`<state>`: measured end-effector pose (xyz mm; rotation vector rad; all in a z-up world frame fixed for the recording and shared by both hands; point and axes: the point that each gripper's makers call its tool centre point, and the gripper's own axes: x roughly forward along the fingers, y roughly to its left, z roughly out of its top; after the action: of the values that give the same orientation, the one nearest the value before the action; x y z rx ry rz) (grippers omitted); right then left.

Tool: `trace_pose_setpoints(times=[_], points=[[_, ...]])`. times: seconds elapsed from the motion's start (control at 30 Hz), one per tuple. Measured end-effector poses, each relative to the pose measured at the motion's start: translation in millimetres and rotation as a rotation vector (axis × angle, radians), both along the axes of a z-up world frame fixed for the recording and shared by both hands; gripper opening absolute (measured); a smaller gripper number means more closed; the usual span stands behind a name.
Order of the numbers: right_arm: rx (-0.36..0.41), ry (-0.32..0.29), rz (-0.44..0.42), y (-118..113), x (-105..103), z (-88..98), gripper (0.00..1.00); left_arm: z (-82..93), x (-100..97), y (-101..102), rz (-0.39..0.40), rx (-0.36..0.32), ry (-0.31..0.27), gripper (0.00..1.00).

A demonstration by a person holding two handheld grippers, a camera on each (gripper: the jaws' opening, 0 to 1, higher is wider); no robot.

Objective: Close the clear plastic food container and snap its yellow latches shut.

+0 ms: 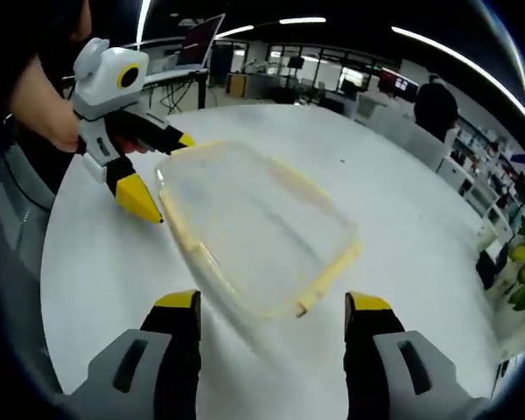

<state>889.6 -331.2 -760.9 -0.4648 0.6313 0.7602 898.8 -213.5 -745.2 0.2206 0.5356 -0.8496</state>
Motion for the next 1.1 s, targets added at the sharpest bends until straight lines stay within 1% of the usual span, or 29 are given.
trace_pose_setpoints(times=[0.07, 0.27, 0.37, 0.43, 0.47, 0.53, 0.67, 0.77, 1.1], points=[[-0.011, -0.004, 0.012, 0, 0, -1.2, 0.62, -0.3, 1.0, -1, -0.002, 0.003, -0.003, 0.54], [-0.020, -0.054, 0.029, 1, 5, 5.1, 0.56, -1.5, 3.0, -1, -0.008, 0.023, -0.023, 0.53], [-0.034, -0.068, 0.042, 4, 5, 5.4, 0.54, 0.1, 4.7, 0, 0.006, -0.004, -0.013, 0.51], [-0.030, -0.069, 0.032, 4, 6, 5.6, 0.53, -0.3, 4.5, 0, -0.001, 0.005, -0.017, 0.50], [-0.022, -0.060, 0.018, 4, 4, 4.9, 0.52, -0.8, 4.6, 1, -0.002, 0.014, -0.022, 0.50], [-0.019, -0.068, 0.011, 6, 4, 5.8, 0.51, -2.0, 4.9, 4, -0.003, 0.021, -0.025, 0.49], [-0.028, -0.074, 0.016, 13, 1, 5.9, 0.49, -4.9, 1.7, 11, -0.001, 0.019, -0.021, 0.48], [-0.046, -0.082, 0.030, 20, -3, 5.2, 0.48, -5.3, -0.4, 17, -0.008, 0.033, -0.032, 0.48], [-0.045, -0.076, 0.041, 48, -2, 5.4, 0.48, -7.3, -3.6, 47, -0.010, 0.065, -0.045, 0.47]])
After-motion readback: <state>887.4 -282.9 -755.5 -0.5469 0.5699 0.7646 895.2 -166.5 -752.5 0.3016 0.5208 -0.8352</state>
